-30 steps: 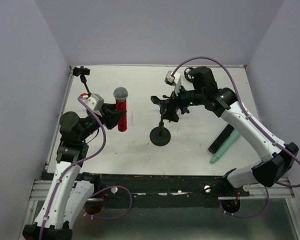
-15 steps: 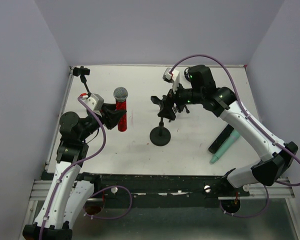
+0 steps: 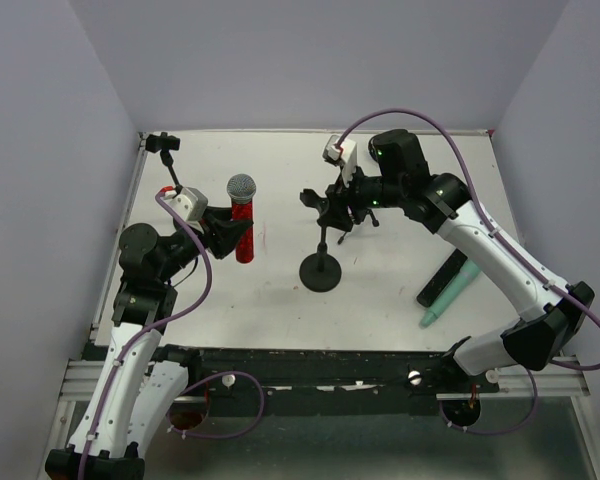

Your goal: Attach the microphones to the stand

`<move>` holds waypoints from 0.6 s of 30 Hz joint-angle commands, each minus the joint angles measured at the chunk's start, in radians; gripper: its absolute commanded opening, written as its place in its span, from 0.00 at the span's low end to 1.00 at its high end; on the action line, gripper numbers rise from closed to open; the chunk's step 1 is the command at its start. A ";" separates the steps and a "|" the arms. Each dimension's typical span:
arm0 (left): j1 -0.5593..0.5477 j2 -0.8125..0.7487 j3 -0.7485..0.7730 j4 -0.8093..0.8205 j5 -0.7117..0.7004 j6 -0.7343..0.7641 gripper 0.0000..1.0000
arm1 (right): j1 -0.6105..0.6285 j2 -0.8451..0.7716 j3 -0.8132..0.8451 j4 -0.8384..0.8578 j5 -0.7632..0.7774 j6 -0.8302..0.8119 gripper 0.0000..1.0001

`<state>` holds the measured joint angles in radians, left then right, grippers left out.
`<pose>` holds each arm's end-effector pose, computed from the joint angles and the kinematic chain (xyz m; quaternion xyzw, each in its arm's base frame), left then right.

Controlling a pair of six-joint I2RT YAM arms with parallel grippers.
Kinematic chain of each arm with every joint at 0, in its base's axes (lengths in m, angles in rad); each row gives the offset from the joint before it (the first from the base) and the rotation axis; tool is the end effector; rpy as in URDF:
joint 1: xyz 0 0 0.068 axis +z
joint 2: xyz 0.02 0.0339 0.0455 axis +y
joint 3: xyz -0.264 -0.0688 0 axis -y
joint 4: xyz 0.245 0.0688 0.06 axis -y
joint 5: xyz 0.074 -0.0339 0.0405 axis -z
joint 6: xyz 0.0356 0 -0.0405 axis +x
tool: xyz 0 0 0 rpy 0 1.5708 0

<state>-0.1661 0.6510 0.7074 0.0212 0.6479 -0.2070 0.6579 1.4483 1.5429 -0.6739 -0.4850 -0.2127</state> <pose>0.1476 -0.0465 0.3551 0.2204 0.6485 -0.3415 0.6437 0.2385 0.2053 0.4006 -0.4636 0.7261 0.3080 0.4037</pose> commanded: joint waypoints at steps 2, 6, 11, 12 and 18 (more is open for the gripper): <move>-0.006 -0.007 0.003 0.048 0.022 0.012 0.00 | 0.008 -0.012 0.006 -0.003 -0.009 -0.033 0.49; -0.006 -0.001 -0.005 0.098 0.077 -0.021 0.00 | 0.008 -0.022 -0.001 -0.021 -0.035 -0.066 0.36; -0.007 0.067 0.072 0.152 0.176 -0.075 0.00 | 0.008 -0.023 0.005 -0.053 -0.078 -0.138 0.31; -0.010 0.087 0.099 0.151 0.182 -0.074 0.00 | 0.008 -0.022 0.008 -0.059 -0.090 -0.152 0.30; -0.018 0.232 0.217 0.143 0.193 -0.054 0.00 | 0.008 0.001 0.023 -0.101 -0.130 -0.214 0.32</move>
<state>-0.1776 0.8196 0.8440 0.1112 0.7822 -0.2630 0.6594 1.4452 1.5440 -0.7017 -0.5564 -0.3687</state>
